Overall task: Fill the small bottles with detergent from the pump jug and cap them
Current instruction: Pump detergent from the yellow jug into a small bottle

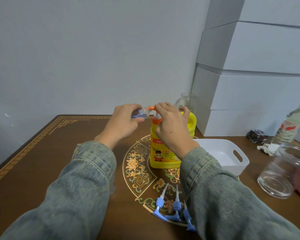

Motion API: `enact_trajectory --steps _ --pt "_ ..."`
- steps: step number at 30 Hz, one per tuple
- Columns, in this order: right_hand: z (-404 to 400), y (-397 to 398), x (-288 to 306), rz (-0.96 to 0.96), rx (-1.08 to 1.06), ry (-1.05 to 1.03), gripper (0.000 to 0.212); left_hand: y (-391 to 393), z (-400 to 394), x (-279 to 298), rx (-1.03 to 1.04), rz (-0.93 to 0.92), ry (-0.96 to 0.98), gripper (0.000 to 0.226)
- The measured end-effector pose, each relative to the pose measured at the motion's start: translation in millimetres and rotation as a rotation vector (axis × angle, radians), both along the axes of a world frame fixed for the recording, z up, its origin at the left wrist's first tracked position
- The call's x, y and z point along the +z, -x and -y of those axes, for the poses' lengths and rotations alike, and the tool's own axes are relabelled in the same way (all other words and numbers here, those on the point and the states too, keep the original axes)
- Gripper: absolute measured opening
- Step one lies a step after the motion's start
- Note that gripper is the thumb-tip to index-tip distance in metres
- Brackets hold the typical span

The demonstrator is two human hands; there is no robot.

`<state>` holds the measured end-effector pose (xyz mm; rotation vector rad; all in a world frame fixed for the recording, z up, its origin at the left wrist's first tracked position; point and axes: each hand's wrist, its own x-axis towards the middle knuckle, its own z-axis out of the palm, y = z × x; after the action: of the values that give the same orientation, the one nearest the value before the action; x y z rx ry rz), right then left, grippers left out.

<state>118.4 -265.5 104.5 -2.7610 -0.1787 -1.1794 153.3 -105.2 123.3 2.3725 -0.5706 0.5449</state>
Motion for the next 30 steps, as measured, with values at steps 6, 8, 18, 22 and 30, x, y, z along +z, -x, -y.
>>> enact_trajectory --steps 6,8,18,22,30 --pt "1.6 2.8 -10.9 -0.014 0.026 -0.014 0.043 3.3 0.6 -9.6 0.01 -0.021 0.001 0.038" --pt "2.3 3.3 -3.5 0.018 0.008 -0.023 0.035 2.9 0.0 -2.9 0.009 -0.015 -0.006 0.039" --pt "2.1 5.4 0.1 -0.014 -0.028 0.04 0.034 6.4 1.9 -4.2 0.014 -0.004 0.006 0.04" --pt "2.1 5.2 3.5 -0.023 -0.039 0.029 0.032 5.7 3.6 -2.0 0.01 0.01 -0.016 0.038" --pt "1.3 8.5 2.1 0.002 -0.01 0.005 0.035 6.6 2.3 -3.2 0.012 0.014 0.004 0.037"
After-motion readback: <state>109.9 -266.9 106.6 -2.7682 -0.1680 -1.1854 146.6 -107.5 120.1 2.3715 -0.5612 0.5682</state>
